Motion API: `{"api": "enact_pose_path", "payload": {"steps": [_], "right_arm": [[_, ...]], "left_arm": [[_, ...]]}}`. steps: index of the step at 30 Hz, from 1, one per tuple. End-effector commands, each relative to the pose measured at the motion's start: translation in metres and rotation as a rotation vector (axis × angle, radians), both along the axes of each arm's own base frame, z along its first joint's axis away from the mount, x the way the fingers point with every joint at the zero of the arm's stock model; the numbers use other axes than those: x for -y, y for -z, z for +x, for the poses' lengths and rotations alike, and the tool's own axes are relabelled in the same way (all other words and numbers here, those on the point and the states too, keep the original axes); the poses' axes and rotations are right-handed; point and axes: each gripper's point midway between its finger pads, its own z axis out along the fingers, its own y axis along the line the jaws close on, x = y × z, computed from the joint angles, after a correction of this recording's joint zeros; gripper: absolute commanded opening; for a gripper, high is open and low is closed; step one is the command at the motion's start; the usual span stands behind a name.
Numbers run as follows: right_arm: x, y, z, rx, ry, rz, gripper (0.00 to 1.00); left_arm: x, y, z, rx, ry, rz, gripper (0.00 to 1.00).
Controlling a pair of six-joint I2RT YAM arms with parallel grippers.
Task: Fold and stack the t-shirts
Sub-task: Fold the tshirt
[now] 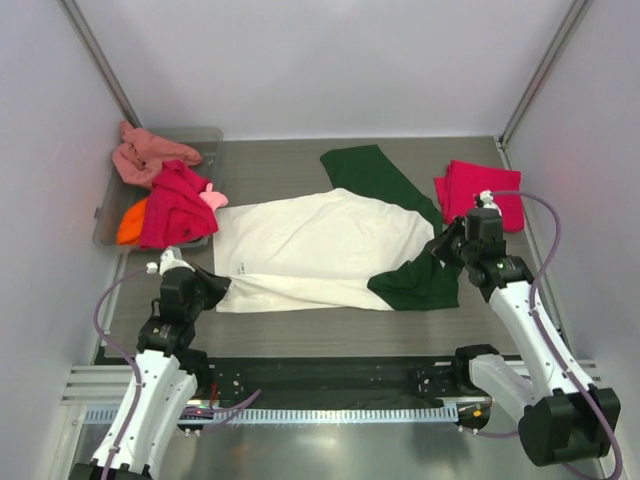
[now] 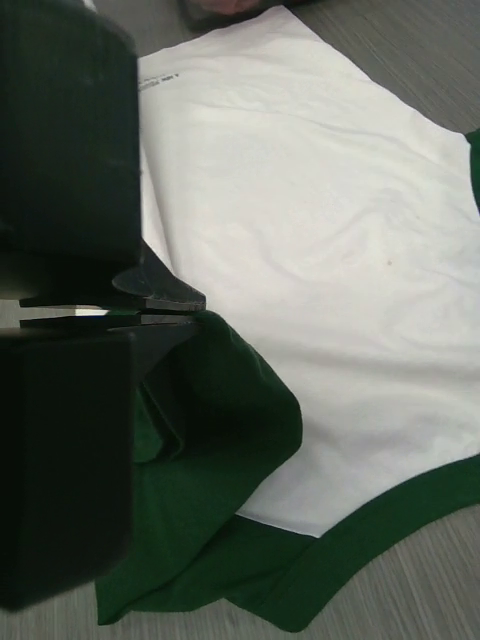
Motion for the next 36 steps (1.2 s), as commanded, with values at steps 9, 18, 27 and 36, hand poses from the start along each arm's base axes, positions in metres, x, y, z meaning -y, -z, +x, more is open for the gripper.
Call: {"api": "enact_pose_path", "payload": {"steps": [9, 18, 27, 36], "right_arm": [[0.013, -0.091, 0.063, 0.201, 0.086, -0.084, 0.01], [0.007, -0.106, 0.073, 0.209, 0.042, -0.108, 0.01], [-0.003, -0.1, 0.091, 0.182, -0.007, -0.107, 0.01], [-0.005, -0.101, 0.11, 0.185, -0.001, -0.118, 0.01]], "left_arm": [[-0.015, 0.013, 0.001, -0.038, -0.071, 0.048, 0.0], [-0.021, -0.001, -0.002, -0.014, -0.086, 0.076, 0.0], [-0.026, 0.008, -0.004, -0.106, -0.113, 0.104, 0.0], [-0.033, -0.015, 0.01, -0.074, -0.103, 0.18, 0.01]]}}
